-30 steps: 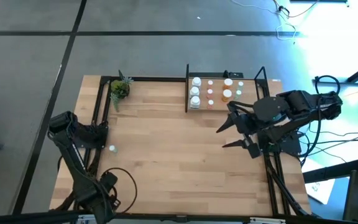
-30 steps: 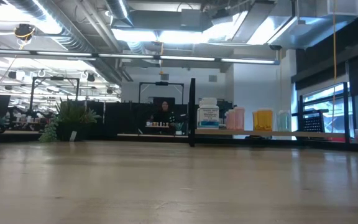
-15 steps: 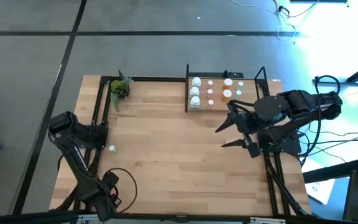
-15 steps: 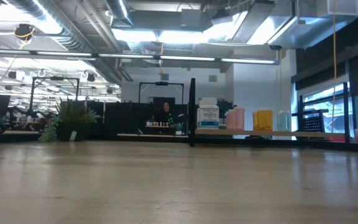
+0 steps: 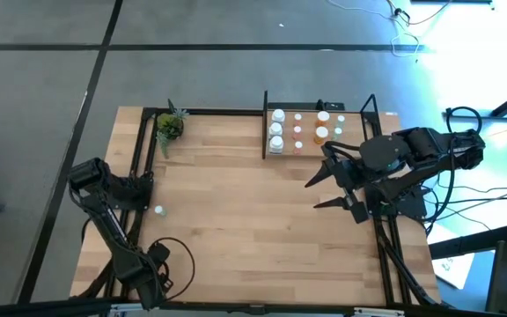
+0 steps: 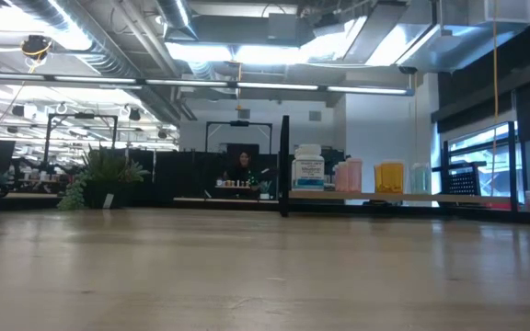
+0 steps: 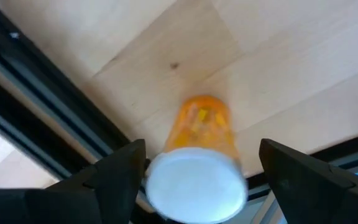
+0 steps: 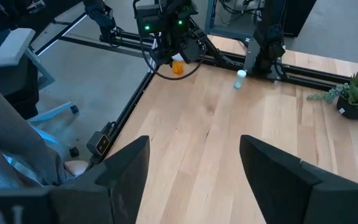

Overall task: Pick and place medicine bottles onto shelf by color
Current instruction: Move the orange pill bottle to the center of the table

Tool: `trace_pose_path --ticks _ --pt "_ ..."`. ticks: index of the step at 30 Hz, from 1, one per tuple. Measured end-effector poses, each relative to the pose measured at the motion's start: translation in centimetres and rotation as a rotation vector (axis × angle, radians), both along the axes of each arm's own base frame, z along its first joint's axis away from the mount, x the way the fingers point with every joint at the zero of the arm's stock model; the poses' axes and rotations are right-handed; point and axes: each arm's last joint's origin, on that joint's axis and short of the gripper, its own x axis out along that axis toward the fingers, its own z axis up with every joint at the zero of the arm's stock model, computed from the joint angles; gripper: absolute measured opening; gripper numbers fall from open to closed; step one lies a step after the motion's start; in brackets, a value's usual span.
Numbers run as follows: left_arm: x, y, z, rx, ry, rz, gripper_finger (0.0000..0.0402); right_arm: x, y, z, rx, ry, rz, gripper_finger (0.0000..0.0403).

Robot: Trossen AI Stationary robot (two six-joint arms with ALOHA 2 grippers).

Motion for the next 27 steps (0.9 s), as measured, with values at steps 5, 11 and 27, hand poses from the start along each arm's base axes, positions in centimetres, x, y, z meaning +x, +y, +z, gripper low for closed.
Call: trace_pose_path --ticks 5,11,27 --pt "0.06 -0.16 0.01 -0.015 -0.008 0.001 0.0309 0.0 0.0 0.0 0.0 0.0 -0.001 0.0252" --pt "0.17 -0.4 0.02 -0.04 -0.021 0.001 0.0309 0.1 0.03 0.19 0.006 -0.022 -0.001 0.0252" --pt "-0.14 -0.5 0.03 -0.038 -0.014 -0.015 0.0281 0.12 -0.03 0.19 -0.007 -0.025 -0.019 0.0252"
